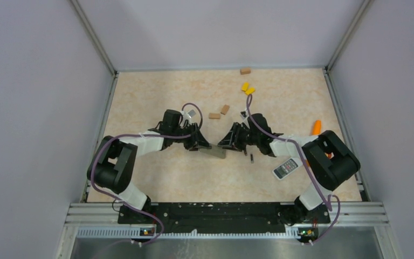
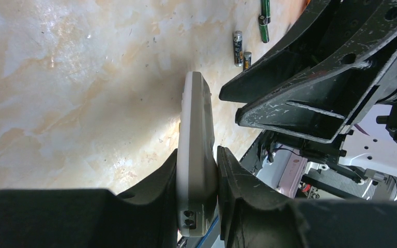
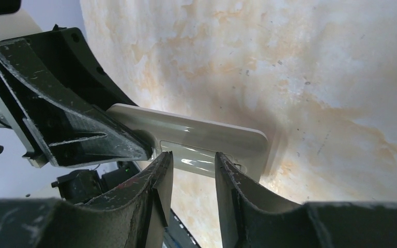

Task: Load the batteries into the remote control
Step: Remove the battery cover from the remote control.

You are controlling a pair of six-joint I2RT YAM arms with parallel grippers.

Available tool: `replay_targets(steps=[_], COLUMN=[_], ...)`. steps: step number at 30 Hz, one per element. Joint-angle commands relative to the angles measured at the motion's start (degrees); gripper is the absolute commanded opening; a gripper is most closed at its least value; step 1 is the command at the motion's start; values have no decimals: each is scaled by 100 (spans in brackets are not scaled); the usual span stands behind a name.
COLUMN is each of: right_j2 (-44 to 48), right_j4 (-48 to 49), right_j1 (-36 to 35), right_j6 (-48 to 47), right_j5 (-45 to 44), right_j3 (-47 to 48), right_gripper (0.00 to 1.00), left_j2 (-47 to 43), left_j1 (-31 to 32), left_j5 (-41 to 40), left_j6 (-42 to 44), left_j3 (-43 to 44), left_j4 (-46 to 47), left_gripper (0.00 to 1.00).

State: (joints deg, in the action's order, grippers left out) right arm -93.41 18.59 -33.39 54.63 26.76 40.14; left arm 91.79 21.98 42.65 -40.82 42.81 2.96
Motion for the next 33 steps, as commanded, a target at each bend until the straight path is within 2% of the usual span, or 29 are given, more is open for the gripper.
replay_targets(steps=[1, 8, 11, 21, 33], right_j2=[-72, 76, 11, -123, -227], right_j4=[122, 634, 718, 822, 767], right_j1=[-79, -80, -80, -80, -129], right_j6=[67, 245, 264, 442, 462], right_j5=[-177, -146, -112, -41, -83], right_j3=[-95, -404, -426, -421, -495], right_gripper=[37, 49, 48, 36, 42], left_j2=[135, 176, 193, 179, 217], left_j1=[-43, -118, -154, -159, -159], left_j5=[-205, -141, -44, 55, 153], left_j6=[153, -9, -118, -259, -479], left_j3=[-156, -204, -232, -295, -369], left_j4=[-171, -160, -64, 96, 309], left_gripper=[0, 0, 0, 0, 0])
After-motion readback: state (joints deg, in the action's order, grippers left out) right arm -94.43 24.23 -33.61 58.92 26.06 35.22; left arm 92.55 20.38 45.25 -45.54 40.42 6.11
